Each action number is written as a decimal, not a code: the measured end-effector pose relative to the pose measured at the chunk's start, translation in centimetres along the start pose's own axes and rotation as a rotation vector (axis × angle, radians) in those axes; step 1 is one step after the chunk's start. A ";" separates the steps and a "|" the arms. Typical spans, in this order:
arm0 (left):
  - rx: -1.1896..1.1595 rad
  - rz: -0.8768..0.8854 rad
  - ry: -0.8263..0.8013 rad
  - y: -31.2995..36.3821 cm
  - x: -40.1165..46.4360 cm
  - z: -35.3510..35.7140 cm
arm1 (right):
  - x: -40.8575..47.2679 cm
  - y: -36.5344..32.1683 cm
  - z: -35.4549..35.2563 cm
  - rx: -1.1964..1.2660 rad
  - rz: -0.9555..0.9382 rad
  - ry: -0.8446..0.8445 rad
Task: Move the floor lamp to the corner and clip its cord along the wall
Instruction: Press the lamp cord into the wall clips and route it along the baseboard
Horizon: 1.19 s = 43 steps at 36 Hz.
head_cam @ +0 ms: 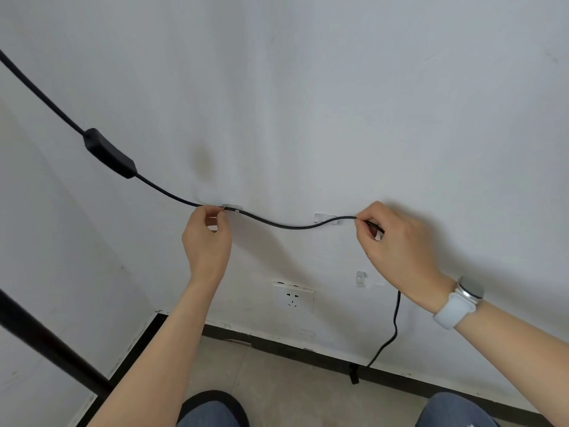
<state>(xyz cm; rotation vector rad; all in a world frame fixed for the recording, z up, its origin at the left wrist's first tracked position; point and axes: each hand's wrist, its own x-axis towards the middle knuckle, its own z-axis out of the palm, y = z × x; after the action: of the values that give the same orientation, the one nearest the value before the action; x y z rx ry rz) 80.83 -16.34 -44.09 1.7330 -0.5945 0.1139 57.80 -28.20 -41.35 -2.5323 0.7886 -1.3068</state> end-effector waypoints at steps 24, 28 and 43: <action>0.358 0.305 0.013 1.5 -1.3 0.6 | -1.9 1.9 0.9 -0.053 0.034 0.000; 0.345 0.556 -0.095 2.9 -3.2 2.5 | -2.4 2.1 1.2 0.016 0.067 -0.021; 0.535 0.912 -0.117 -0.2 -9.1 8.3 | -9.7 5.9 4.6 0.551 0.484 -0.227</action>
<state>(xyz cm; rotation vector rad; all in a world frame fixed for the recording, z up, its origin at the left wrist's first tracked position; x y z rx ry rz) 71.12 -21.12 -49.85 1.8400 -1.5132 0.8793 54.68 -28.33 -53.22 -1.8605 0.7897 -0.8989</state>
